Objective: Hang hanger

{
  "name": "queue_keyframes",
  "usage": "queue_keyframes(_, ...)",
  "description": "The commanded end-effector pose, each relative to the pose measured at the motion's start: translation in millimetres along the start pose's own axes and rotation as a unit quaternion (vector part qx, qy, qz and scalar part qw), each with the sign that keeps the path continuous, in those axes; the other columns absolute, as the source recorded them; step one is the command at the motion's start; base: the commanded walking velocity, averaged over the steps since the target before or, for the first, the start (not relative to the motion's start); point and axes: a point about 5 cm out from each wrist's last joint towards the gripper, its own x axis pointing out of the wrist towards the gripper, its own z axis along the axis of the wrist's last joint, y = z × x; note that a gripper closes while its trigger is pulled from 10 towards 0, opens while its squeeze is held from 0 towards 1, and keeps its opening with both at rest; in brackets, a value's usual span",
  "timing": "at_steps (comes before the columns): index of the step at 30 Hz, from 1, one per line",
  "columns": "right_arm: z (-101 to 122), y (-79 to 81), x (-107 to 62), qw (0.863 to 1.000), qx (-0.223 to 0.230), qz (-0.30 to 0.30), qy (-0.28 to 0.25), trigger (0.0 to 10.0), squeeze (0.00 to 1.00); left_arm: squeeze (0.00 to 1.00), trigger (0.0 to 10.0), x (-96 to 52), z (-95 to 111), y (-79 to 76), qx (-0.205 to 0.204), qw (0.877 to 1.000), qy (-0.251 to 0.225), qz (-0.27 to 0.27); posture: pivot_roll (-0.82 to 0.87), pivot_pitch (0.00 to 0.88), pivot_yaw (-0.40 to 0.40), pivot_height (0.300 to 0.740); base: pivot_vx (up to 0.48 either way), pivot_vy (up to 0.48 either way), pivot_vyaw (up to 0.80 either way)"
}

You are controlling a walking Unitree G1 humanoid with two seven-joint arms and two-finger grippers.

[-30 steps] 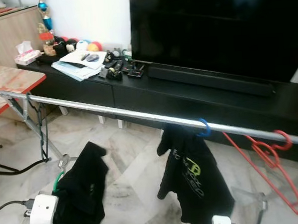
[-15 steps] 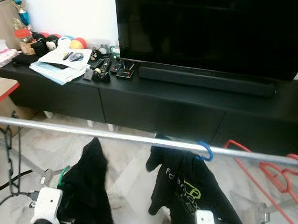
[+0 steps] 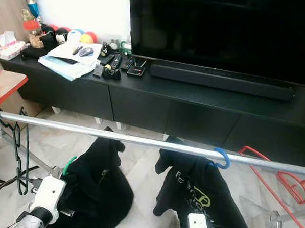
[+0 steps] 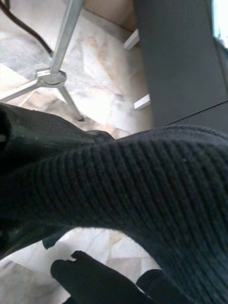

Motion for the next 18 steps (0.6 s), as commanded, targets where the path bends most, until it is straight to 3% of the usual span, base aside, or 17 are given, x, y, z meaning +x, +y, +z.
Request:
queue_keyframes(1, -5.8, -5.2, -1.4, 1.000, 0.004, -0.006, 0.011, 10.0, 0.00, 0.00, 10.0, 8.9, 19.6, 15.4, 0.006, 0.999, -0.039, 0.034, 0.06, 0.103, -0.047, 0.740, 0.000, 0.000, 0.00)
queue_keyframes(9, -6.5, -6.0, -1.6, 1.000, 0.001, -0.009, 0.012, 10.0, 0.00, 0.00, 10.0, 22.3, 31.5, 27.7, 0.008, 0.997, -0.053, 0.058, 0.06, 0.096, -0.046, 0.740, 0.000, 0.000, 0.00)
queue_keyframes(18, -8.2, -6.4, -1.8, 1.000, -0.007, -0.008, 0.017, 10.0, 0.00, 0.00, 10.0, 42.5, 33.9, 33.0, 0.006, 0.996, -0.029, 0.082, 0.06, 0.061, -0.049, 0.740, 0.000, 0.000, 0.00)
